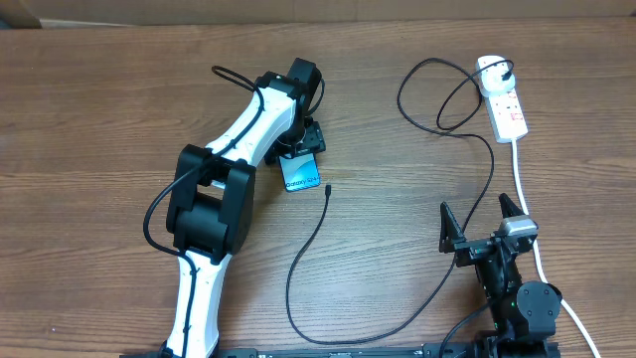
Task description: Plug charger to phone and switch on socket
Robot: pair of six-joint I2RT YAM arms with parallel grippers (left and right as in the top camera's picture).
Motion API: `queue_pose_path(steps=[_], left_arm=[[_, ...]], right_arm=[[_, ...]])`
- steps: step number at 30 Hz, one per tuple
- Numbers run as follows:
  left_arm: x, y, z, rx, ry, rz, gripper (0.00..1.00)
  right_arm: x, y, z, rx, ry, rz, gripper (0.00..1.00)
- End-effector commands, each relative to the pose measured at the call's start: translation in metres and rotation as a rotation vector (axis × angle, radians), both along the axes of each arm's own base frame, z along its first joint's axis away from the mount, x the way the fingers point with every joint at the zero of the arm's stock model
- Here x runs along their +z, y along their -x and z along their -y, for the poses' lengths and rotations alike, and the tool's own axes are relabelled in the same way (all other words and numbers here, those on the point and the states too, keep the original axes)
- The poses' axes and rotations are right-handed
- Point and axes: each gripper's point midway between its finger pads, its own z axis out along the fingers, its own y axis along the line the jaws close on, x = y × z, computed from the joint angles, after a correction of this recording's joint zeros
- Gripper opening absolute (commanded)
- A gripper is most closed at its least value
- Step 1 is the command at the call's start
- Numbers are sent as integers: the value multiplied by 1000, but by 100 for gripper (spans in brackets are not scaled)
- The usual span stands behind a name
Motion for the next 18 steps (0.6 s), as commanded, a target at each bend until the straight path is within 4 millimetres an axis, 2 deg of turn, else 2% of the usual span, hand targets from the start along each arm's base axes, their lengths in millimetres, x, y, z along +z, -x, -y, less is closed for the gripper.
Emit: queue_pose_path(steps=[1, 3, 12, 18], left_arm=[[-12, 3, 1, -10, -17, -23, 75], [-12, 4, 0, -9, -18, -25, 72], [0, 8, 1, -9, -14, -51, 73], [11, 13, 16, -9, 76, -91, 73]], right_arm=[[-2, 0, 1, -5, 5, 3, 100], [-2, 0, 1, -5, 5, 3, 100], [-2, 0, 1, -5, 5, 3, 100], [-2, 0, 1, -5, 5, 3, 100]])
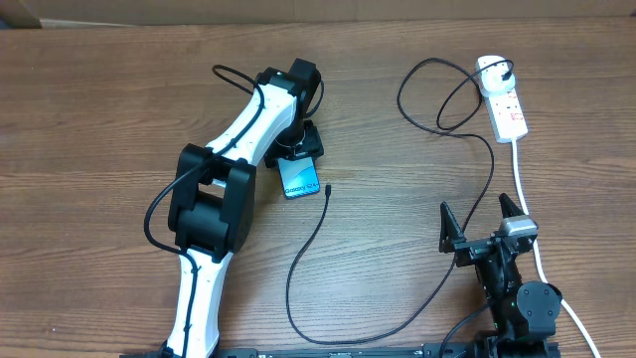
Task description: Plug charger to phone and switch on socket
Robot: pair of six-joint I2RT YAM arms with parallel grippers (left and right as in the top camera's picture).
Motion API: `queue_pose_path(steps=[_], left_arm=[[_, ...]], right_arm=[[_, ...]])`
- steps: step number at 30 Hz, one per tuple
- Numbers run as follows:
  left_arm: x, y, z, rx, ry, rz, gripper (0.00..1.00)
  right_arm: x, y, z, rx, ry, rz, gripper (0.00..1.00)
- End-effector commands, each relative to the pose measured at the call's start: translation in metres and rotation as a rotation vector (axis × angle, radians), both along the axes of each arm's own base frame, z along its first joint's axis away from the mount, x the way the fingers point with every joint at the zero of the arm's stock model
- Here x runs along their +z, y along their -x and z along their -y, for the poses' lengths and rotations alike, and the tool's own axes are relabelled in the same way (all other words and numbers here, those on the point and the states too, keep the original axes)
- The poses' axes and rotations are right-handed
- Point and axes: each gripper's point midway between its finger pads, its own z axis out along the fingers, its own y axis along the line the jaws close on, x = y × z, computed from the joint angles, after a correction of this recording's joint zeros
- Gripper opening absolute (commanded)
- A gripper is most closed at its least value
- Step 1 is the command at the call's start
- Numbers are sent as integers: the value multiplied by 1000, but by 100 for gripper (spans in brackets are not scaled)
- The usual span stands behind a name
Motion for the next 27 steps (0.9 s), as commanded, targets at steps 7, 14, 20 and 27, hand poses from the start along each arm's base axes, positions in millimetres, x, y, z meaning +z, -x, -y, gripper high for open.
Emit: queue_pose_path(steps=[7, 14, 20, 27], left_arm=[[9, 1, 20, 49, 160, -53, 71], [20, -3, 21, 130, 359, -121, 71], [30, -5, 27, 164, 491, -156, 72], [37, -7, 29, 182, 562, -172, 72]], right_arm=[[-2, 0, 0, -5, 4, 3, 100], [-2, 0, 1, -5, 4, 3, 100], [-2, 0, 1, -5, 4, 3, 100], [-2, 0, 0, -5, 4, 3, 100]])
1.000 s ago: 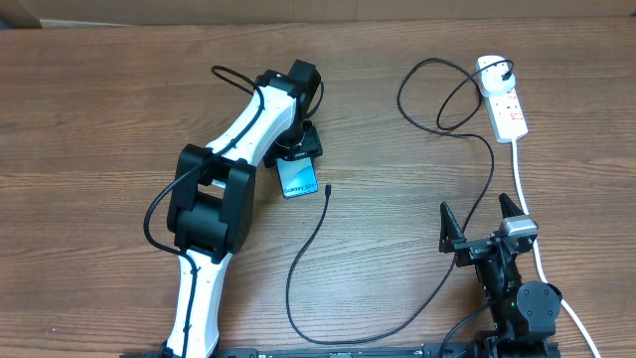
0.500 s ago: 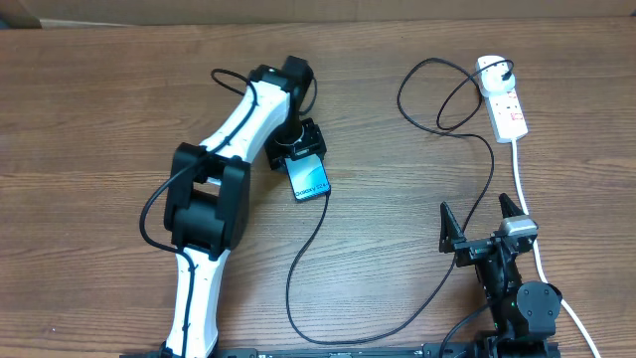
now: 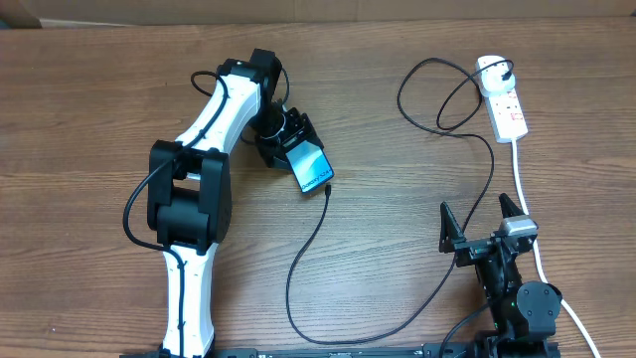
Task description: Plug charger to phone and switch on socket
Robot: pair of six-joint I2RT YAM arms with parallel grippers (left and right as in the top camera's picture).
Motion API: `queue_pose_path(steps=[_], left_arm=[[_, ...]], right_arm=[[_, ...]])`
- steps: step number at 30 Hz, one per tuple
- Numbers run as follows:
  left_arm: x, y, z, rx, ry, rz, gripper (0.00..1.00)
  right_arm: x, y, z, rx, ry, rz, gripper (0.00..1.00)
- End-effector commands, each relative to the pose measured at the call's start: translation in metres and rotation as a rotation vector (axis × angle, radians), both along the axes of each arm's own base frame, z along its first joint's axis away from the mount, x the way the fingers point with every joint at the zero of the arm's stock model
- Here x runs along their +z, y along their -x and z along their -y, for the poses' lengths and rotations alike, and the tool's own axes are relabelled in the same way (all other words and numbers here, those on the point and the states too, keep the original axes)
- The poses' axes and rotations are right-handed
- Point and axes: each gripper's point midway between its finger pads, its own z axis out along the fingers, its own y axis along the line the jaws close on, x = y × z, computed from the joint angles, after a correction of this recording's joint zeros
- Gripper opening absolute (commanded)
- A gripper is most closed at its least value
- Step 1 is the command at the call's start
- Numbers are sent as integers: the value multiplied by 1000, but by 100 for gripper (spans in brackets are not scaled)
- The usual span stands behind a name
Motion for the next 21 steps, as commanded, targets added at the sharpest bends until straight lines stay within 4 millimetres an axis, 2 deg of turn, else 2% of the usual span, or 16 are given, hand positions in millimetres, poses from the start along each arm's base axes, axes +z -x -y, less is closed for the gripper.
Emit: queue_pose_path(steps=[1, 7, 8, 10, 11, 13, 15, 16, 17, 19, 20, 21], left_arm=[[12, -8, 8, 29, 84, -1, 72], [12, -17, 3, 43, 89, 27, 72], [12, -19, 2, 45, 90, 36, 72], [12, -23, 3, 44, 93, 51, 72], [12, -24, 3, 44, 95, 58, 72], [12, -26, 3, 40, 97, 69, 71], [11, -26, 2, 39, 84, 73, 71], [10, -27, 0, 34, 73, 80, 71], [7, -28, -3, 27, 52, 91, 70], [7, -29, -5, 27, 34, 98, 70], [8, -31, -8, 21, 19, 114, 69], [10, -31, -9, 21, 14, 119, 68]], right_arm=[[-2, 0, 1, -5, 4, 3, 100], [-1, 0, 0, 0, 4, 6, 100], [0, 1, -6, 36, -5, 11, 100], [6, 7, -30, 176, -42, 27, 100], [7, 19, -56, 346, -106, 5, 100], [7, 42, -87, 568, -192, -50, 100], [17, 64, -107, 739, -290, -90, 100], [21, 70, -112, 786, -349, -119, 100], [25, 67, -109, 759, -478, -175, 100], [29, 60, -103, 709, -579, -201, 100], [45, 63, -103, 732, -605, -155, 100], [52, 66, -104, 748, -597, -129, 100]])
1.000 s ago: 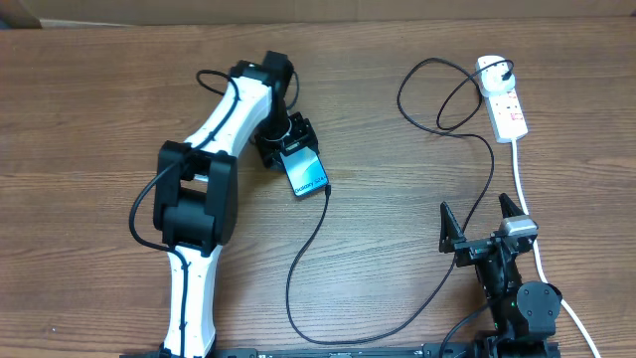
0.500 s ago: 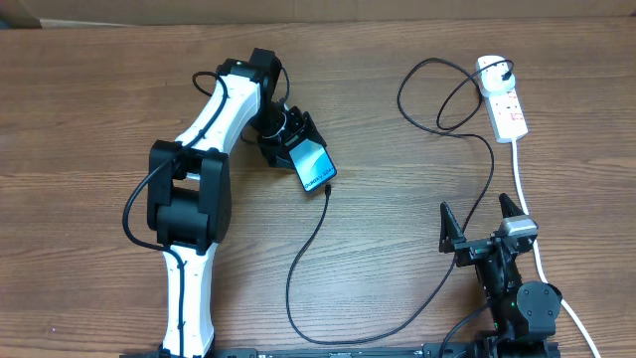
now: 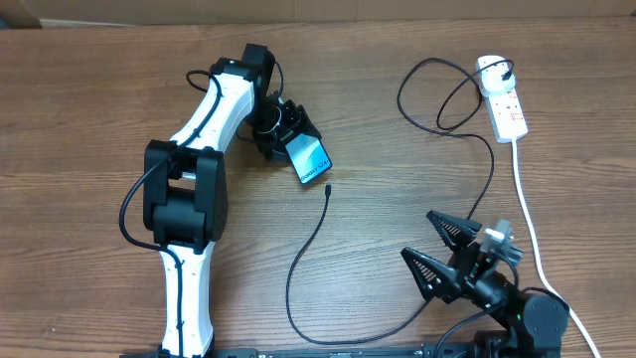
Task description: Plug charger to phone and switch on socket
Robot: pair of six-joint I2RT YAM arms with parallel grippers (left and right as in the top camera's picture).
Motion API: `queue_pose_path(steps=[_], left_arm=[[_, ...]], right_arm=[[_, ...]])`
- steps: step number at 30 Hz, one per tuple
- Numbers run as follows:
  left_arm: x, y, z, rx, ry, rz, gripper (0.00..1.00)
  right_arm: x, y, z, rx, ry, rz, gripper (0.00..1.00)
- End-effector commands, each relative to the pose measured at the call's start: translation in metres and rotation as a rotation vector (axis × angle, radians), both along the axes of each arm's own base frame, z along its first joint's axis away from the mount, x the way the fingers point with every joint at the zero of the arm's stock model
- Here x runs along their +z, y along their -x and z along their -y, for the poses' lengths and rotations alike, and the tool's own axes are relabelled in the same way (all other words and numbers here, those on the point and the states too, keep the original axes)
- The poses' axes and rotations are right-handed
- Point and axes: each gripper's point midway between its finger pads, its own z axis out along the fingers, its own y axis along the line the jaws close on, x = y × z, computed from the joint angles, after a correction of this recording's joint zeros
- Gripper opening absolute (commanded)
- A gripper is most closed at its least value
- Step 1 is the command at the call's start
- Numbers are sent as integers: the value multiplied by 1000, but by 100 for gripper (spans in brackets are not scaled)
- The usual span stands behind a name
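The phone (image 3: 311, 160), its blue screen lit, lies slanted on the table with its lower end pointing down-right. My left gripper (image 3: 285, 132) is shut on its upper end. The black charger cable's free plug (image 3: 327, 189) lies on the wood just below the phone, apart from it. From there the cable (image 3: 298, 261) runs down, loops right and climbs to the white power strip (image 3: 505, 99) at the far right, where it is plugged in. My right gripper (image 3: 416, 234) stands wide open near the front edge, pointing left, holding nothing.
A white mains lead (image 3: 529, 224) runs from the power strip down past my right arm. The black cable makes a loop (image 3: 437, 94) left of the strip. A cardboard edge (image 3: 20, 15) shows at the top-left corner.
My right gripper has swung from pointing straight up the table to pointing left and forward, still open. The left gripper has shifted the phone slightly up and left, away from the plug.
My left gripper sat on the phone's top end, the phone almost straight and the plug beside its lower right corner. Then the left arm stood further left and the phone lay slanted. The right arm stayed still until now, when it has turned left.
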Motion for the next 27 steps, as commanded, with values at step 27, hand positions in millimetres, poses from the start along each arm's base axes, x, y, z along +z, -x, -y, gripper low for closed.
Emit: queue_pose_path(steps=[27], left_arm=[[183, 15, 14, 124, 45, 301, 72]], right_arm=[[-5, -107, -23, 300, -37, -859, 100]])
